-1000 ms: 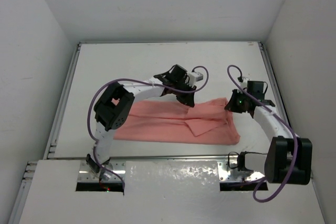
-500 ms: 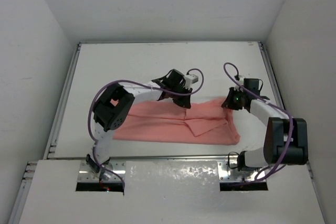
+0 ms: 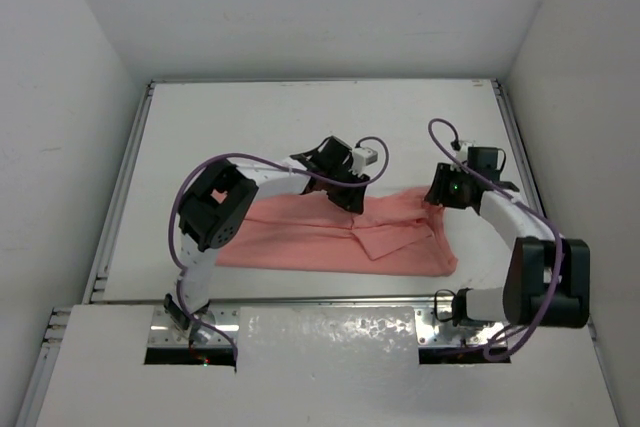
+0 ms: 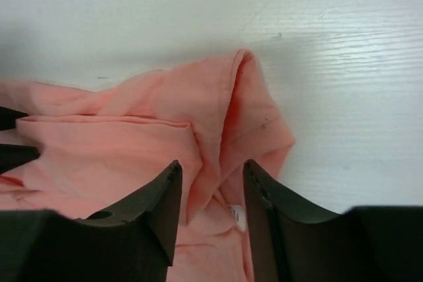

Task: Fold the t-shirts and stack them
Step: Fold the other side of the tshirt into a rectangle

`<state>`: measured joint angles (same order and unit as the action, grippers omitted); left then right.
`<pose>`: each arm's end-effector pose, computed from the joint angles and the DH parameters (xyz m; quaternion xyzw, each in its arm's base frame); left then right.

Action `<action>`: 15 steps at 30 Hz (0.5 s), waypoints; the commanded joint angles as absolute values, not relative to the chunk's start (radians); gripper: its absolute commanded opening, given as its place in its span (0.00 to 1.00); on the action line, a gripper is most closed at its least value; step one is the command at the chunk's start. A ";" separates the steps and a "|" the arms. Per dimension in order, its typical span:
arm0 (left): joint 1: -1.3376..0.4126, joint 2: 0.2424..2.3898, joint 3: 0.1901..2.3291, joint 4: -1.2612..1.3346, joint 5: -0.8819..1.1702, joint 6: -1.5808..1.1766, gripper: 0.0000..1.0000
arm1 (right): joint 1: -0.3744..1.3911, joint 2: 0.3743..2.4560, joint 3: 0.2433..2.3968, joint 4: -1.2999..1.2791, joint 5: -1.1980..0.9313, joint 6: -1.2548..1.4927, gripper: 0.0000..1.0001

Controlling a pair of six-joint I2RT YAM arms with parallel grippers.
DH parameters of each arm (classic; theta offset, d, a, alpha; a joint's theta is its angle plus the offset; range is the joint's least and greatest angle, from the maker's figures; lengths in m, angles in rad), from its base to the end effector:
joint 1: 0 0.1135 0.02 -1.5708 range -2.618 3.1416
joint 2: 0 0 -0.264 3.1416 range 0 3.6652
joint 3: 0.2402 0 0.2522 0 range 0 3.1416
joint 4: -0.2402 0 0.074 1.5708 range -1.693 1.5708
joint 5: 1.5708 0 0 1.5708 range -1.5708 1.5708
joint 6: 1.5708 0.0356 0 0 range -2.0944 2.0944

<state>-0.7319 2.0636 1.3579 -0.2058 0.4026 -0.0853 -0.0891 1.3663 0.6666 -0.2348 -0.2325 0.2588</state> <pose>0.3148 -0.3015 0.1485 0.3559 0.8585 -0.2996 0.2159 0.2567 -0.0147 0.1728 0.1276 0.9354 0.1361 0.3002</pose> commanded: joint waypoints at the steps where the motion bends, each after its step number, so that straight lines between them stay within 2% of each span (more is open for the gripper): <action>1: -0.739 2.028 1.417 -0.227 0.399 -0.052 0.38 | -0.091 1.214 0.695 -0.268 -0.189 0.253 0.40; 4: -0.739 2.026 1.440 -0.252 0.390 -0.040 0.40 | -0.071 1.148 0.667 -0.270 -0.181 0.293 0.28; 5: -0.739 2.026 1.443 -0.256 0.390 -0.037 0.40 | -0.037 1.120 0.663 -0.267 -0.166 0.305 0.18; 6: -0.739 2.028 1.445 -0.256 0.388 -0.034 0.40 | -0.011 1.114 0.657 -0.247 -0.160 0.316 0.14; 8: -0.739 2.029 1.437 -0.255 0.379 -0.034 0.40 | 0.079 1.129 0.655 -0.216 -0.169 0.348 0.09; 11: -0.741 2.028 1.413 -0.255 0.388 -0.035 0.40 | 0.094 1.176 0.635 -0.178 -0.206 0.429 0.01; 15: -0.742 2.019 1.375 -0.235 0.388 -0.043 0.40 | 0.094 1.187 0.534 -0.176 -0.160 0.517 0.00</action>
